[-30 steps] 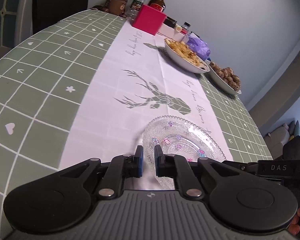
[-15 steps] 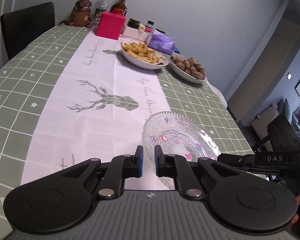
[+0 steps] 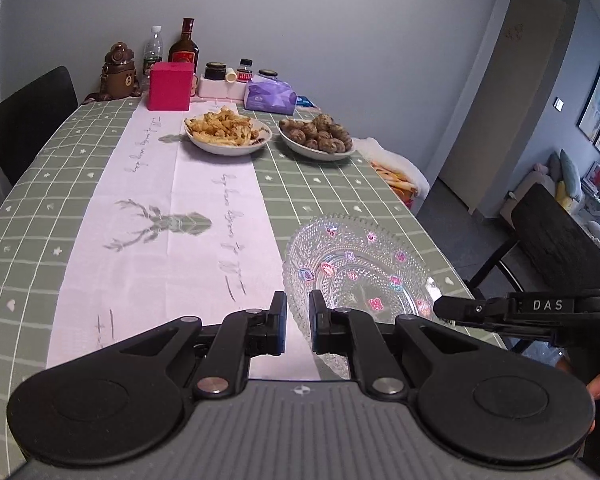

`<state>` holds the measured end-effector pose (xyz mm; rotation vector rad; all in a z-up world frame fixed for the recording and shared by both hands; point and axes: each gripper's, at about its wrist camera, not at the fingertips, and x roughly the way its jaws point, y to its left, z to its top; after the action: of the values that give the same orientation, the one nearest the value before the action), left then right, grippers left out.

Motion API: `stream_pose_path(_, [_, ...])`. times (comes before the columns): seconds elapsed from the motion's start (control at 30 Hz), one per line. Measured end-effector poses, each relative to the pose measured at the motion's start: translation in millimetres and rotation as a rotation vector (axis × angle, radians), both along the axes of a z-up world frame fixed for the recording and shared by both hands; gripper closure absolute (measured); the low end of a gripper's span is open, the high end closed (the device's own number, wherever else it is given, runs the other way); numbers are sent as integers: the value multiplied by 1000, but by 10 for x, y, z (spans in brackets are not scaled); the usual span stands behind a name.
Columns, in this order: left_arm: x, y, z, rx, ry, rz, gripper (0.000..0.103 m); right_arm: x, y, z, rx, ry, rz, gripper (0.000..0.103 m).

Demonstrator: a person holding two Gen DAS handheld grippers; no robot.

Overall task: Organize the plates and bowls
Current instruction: 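Lift the glass flower plate off the runner with the left gripper, then carry the glass plate with the left gripper onto the plate stack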

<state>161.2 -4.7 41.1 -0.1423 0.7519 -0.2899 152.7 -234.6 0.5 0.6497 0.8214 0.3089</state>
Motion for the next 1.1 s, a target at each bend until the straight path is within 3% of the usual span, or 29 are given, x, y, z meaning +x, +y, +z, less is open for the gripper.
stream_pose_path(0.33, [-701,-381,-292,-105,77,36,91,-699,-475,-90,-49,31,0,98])
stream_pose_path(0.5, [-1001,-520,-445,-116,72,37,91,-969,-627,-236,-62,71,-4,98])
stream_pose_path(0.73, [-1244,-581,-633,-140,79,35,91,-1151,-670,-419,-100,109,18,97])
stream_pose_path(1.1, [-1332,-653,-955,-100,121,20,89,-1174,-648,-673,-148,195,64,97])
